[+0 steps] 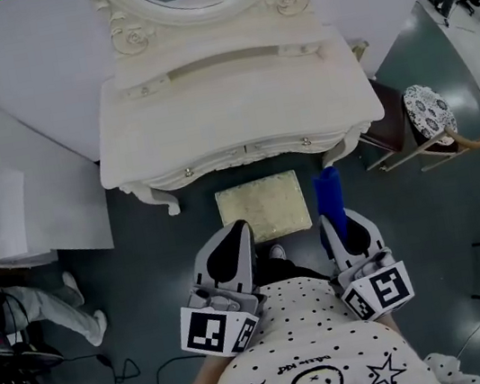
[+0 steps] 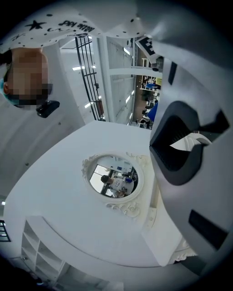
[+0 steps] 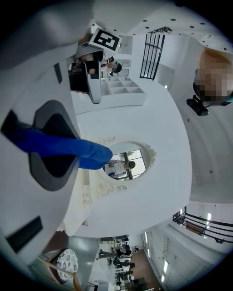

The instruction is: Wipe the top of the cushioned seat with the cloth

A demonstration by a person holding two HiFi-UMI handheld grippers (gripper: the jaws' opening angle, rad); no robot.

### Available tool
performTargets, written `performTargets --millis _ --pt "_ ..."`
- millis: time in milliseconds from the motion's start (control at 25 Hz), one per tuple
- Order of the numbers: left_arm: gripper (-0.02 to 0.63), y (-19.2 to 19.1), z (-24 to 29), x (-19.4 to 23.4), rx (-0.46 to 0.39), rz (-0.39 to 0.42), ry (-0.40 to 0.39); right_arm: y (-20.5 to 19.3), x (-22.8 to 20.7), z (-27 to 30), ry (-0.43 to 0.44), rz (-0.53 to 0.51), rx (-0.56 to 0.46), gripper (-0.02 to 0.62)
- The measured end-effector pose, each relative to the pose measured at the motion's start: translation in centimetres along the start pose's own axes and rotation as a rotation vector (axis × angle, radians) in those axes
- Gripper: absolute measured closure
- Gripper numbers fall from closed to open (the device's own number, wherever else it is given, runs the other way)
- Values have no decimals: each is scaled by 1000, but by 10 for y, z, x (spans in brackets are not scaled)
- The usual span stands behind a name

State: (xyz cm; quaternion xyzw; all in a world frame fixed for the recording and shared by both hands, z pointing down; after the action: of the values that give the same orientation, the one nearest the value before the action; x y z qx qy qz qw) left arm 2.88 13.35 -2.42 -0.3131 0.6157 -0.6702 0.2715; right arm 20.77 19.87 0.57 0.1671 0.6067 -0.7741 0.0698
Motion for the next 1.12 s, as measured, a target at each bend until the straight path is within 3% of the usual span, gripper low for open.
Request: performTargets --millis 800,1120 --pt "597 -2 7 -32 32 15 41 -1 -19 -13 95 68 8 532" --pt "597 0 15 -40 39 35 37 -3 -29 -15 93 75 21 532"
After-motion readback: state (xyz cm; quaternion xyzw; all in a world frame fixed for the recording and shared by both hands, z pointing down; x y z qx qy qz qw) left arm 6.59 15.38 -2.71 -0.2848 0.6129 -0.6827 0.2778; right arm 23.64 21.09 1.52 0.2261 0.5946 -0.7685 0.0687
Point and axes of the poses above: the fingertips, and each gripper's own axes: z forward along the fingers, x to its left, y out of its top, the point moved 5 cm from there along -z, backward along the fingers, and after that the axes turned 10 degrees about z, right-handed, at the moved point
